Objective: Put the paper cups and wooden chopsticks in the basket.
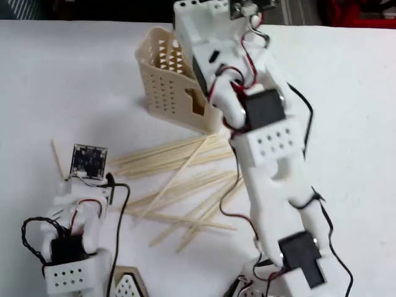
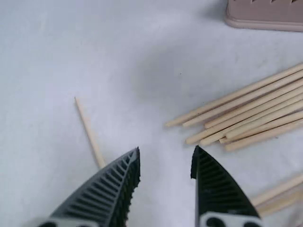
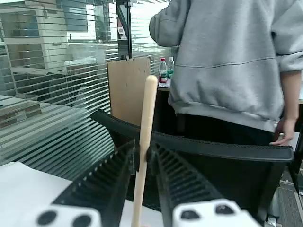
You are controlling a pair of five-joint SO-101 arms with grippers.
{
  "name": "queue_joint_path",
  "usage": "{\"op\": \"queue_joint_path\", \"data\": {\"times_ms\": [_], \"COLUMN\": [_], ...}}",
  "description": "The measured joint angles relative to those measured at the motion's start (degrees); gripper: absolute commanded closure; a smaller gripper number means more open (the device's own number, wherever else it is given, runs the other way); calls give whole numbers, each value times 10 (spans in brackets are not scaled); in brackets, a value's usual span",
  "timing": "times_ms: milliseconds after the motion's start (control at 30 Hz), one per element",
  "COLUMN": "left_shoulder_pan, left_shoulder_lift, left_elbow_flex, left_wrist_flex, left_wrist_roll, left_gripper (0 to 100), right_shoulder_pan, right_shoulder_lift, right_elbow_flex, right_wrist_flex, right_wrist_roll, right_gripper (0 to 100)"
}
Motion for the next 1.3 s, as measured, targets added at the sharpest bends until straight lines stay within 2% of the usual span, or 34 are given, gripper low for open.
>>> {"op": "queue_joint_path", "data": {"times_ms": [233,567,667,800,1067,1300], "left_shoulder_pan": [0,0,0,0,0,0], "left_shoulder_lift": [0,0,0,0,0,0], "left_elbow_flex": [0,0,0,0,0,0], "left_wrist_flex": [0,0,0,0,0,0], "left_wrist_roll": [0,0,0,0,0,0], "left_gripper": [812,812,812,812,812,812], "right_shoulder_pan": [0,1,1,-2,-15,-16], "right_shoulder_lift": [93,161,162,162,72,-55], "right_elbow_flex": [0,34,46,46,33,30], "right_wrist_flex": [-50,-7,20,77,238,461], "right_wrist_roll": [0,0,0,18,24,24], "right_gripper": [981,974,902,786,861,872]}}
